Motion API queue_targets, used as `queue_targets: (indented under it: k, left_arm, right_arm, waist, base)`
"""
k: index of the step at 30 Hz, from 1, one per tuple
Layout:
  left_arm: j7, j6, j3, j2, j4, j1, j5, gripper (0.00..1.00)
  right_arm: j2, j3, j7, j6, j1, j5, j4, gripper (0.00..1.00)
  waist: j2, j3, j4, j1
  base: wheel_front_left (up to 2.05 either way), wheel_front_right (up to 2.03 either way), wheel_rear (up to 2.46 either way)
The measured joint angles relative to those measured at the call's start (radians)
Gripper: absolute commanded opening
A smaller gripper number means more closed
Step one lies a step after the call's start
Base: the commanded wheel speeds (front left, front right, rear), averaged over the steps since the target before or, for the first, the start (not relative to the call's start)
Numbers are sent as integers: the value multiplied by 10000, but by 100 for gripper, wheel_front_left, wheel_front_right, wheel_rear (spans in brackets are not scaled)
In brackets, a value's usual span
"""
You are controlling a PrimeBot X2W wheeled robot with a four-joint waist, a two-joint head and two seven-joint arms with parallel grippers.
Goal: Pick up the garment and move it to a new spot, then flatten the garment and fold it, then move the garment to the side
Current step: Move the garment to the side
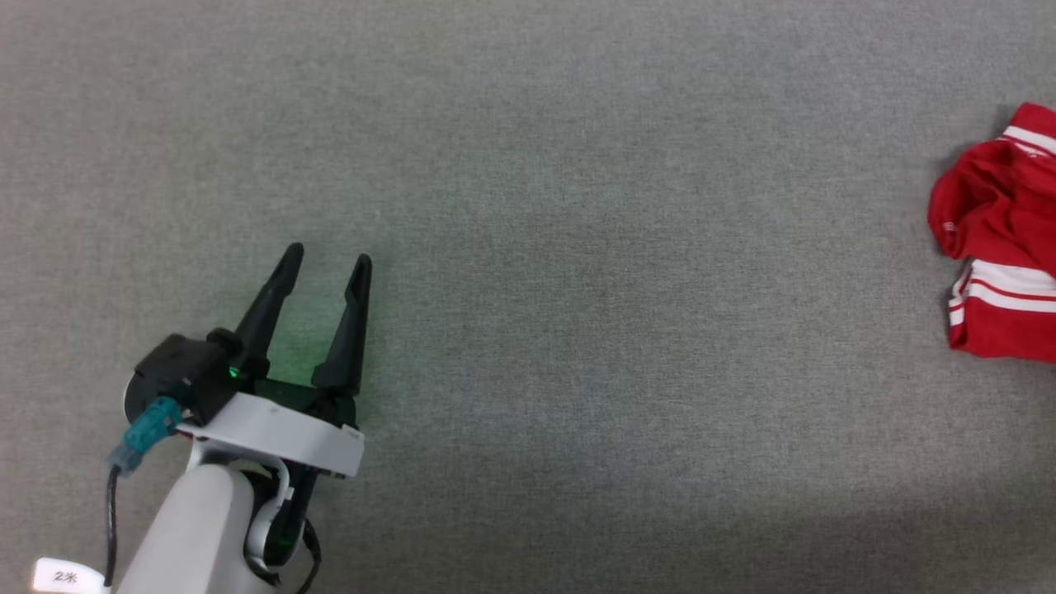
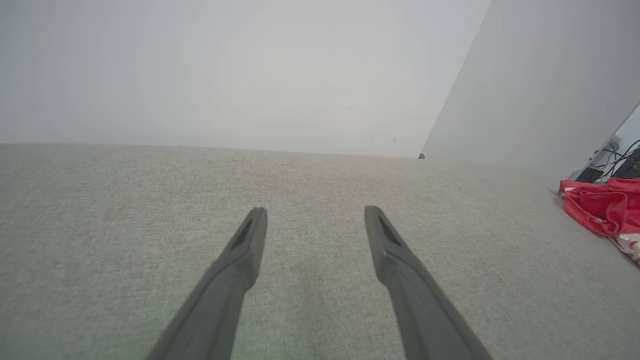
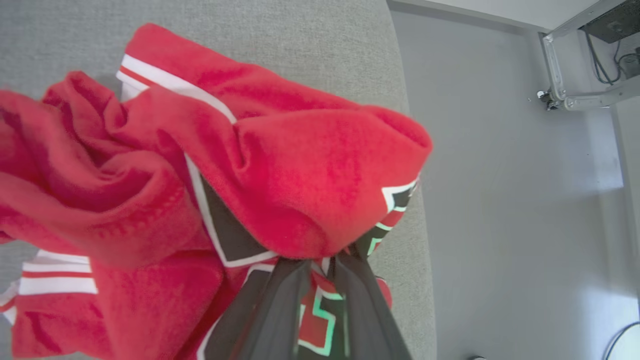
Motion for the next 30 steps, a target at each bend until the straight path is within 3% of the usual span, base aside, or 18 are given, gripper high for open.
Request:
queue_targets:
  k: [11, 28, 30]
  left_arm:
    - [0, 0, -81, 27, -17, -119, -10, 100]
    - [0, 0, -222, 46, 59, -188, -186, 100]
    - [0, 0, -203, 46, 77, -185, -197, 100]
  right_arm:
    - [-426, -25, 123, 0, 10, -876, -422, 0]
    - [382, -736, -94, 0, 112, -2105, 522, 0]
    - [431, -876, -86, 0, 92, -2245, 683, 11]
  waist:
    - [0, 209, -22, 0]
    - [0, 195, 720, 0]
    - [0, 162, 806, 0]
  base:
    - [0, 0, 0]
    - [0, 0, 0]
    - [0, 0, 0]
